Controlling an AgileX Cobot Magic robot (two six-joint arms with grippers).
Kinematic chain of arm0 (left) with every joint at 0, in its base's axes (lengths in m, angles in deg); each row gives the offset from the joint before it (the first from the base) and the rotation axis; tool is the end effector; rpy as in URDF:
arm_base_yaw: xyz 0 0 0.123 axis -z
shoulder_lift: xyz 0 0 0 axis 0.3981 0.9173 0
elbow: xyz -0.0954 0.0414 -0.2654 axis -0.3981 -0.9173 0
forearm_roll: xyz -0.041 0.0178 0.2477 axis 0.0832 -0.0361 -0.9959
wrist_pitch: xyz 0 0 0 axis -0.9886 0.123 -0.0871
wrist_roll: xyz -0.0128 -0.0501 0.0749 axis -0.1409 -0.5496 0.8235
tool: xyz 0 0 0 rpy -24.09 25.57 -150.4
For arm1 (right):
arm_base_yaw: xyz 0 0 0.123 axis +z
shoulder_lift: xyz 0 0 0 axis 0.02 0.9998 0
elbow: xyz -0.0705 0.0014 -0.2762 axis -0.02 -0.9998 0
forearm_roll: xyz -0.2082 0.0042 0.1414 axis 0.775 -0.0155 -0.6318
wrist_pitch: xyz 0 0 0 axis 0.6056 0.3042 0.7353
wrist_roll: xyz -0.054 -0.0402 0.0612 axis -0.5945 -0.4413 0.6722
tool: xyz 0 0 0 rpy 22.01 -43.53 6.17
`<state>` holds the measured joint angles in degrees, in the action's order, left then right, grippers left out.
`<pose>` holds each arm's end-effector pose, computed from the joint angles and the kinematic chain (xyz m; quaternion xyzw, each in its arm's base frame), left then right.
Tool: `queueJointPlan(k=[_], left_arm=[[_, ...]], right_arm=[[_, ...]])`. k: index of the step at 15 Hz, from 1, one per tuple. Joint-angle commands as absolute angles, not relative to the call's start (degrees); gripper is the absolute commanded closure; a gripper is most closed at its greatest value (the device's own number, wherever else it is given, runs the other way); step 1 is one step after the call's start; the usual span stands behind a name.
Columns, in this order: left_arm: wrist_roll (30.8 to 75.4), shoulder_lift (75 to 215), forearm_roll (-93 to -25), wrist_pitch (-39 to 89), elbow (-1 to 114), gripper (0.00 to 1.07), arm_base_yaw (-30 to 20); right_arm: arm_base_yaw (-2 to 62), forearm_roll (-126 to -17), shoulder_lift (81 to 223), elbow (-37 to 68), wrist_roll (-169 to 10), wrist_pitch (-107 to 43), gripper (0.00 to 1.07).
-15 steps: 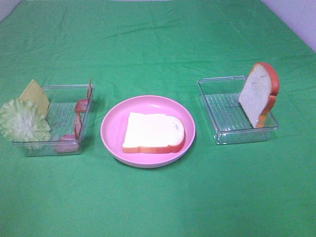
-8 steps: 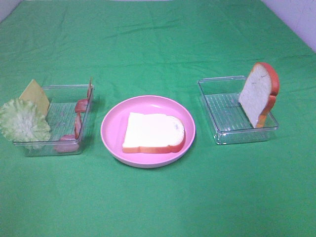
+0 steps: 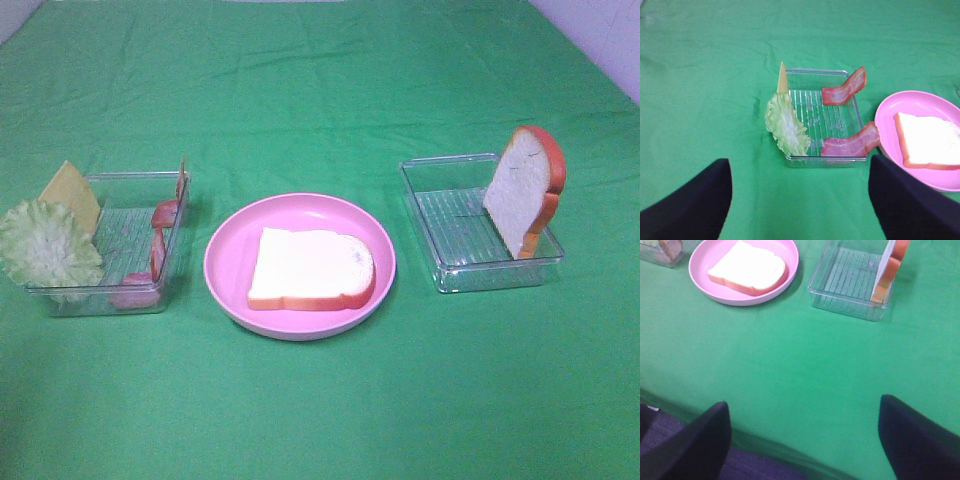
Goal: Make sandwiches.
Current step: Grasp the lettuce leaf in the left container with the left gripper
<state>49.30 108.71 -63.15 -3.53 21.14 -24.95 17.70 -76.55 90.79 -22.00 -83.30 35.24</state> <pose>0.1051 -0.0078 0.3150 -0.0450 0.8688 -0.0792 0.4868 0.0070 0.0096 0.2816 -0.1908 0.8684 0.0769 0.4512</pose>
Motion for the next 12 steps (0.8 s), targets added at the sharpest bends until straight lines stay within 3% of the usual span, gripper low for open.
queueJointPlan(k=[1, 6, 12], left_arm=[[49.30, 120.52, -62.24, -2.96, 26.64, 0.34, -24.84], [49.30, 147.10, -63.84, -14.42, 41.88, 0.34, -24.84], [48.84, 168.01, -66.48, -15.34, 53.45, 0.34, -24.84]], right_arm=[[17.70, -77.29, 86.84, -22.80, -83.88, 33.58, 0.33], [17.64, -78.21, 81.85, -22.80, -85.08, 33.64, 0.33], [17.64, -78.15, 81.85, -22.80, -85.08, 33.64, 0.33]])
